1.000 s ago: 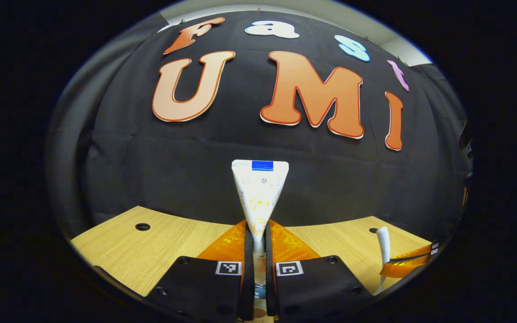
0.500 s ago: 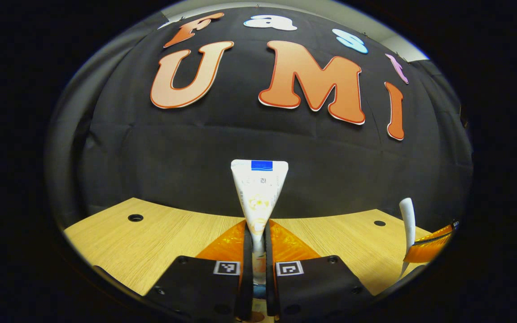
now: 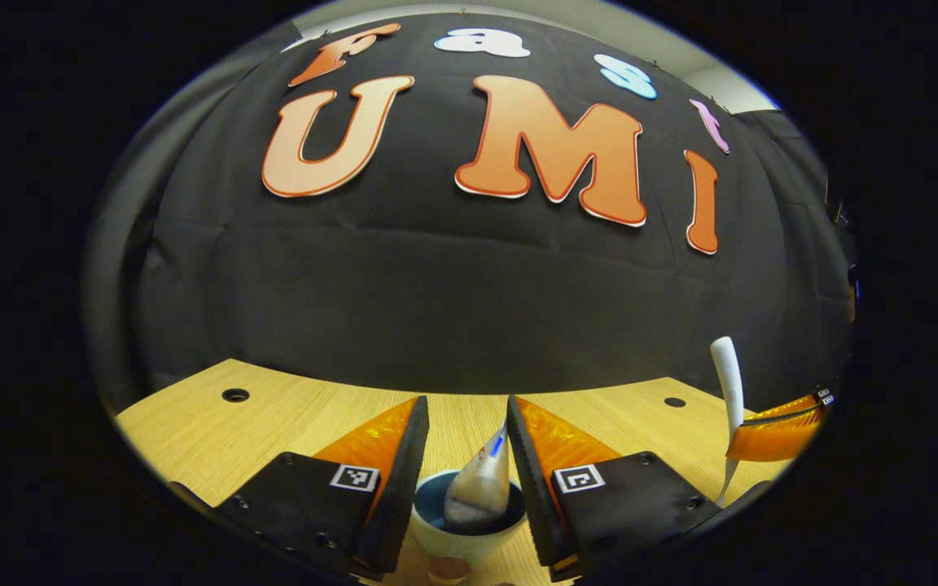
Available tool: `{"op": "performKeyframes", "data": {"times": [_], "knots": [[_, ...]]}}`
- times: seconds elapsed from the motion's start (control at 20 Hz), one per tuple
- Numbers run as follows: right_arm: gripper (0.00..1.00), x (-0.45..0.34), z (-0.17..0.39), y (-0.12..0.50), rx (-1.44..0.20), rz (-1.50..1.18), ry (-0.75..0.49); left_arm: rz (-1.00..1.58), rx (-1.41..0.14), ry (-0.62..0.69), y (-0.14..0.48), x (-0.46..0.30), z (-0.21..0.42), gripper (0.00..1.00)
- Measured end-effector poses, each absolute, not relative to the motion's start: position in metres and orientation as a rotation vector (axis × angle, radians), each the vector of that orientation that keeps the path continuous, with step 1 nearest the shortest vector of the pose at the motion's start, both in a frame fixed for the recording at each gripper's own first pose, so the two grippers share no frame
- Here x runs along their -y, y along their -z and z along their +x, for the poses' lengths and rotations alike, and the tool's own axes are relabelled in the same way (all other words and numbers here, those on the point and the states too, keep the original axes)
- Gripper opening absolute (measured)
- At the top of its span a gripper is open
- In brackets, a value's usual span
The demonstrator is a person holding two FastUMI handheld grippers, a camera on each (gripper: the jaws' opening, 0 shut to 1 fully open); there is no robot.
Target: Put the toothbrush and toothpaste on the desktop into the cup, then pick up the cup and place it on the coaster on the desktop.
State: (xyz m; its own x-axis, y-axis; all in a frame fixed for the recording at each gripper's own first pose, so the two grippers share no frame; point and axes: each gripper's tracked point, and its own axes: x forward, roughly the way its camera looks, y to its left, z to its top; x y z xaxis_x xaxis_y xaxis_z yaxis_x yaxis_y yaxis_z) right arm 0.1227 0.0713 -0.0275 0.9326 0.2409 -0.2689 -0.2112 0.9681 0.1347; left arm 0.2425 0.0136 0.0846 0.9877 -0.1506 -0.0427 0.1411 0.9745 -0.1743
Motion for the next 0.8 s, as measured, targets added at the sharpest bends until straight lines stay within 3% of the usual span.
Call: {"op": "performKeyframes", "data": {"times": [0.1, 0.15, 0.25, 0.3, 0.8], "knots": [[0.03, -0.072, 0.124, 0.023, -0.253, 0.104, -0.23, -0.168, -0.041, 0.155, -0.094, -0.016, 0.236, 0.7], [0.03, -0.072, 0.124, 0.021, -0.233, 0.094, -0.231, -0.158, -0.041, 0.156, -0.097, -0.018, 0.232, 0.83], [0.02, -0.074, 0.126, 0.018, -0.197, 0.087, -0.238, -0.13, -0.043, 0.14, -0.101, -0.026, 0.225, 0.98], [0.03, -0.076, 0.127, 0.016, -0.176, 0.09, -0.25, -0.129, -0.032, 0.134, -0.106, -0.031, 0.22, 1.0], [0.03, -0.108, 0.138, -0.009, 0.0, 0.252, -0.354, -0.084, 0.038, 0.059, -0.139, -0.09, 0.171, 1.0]]}}
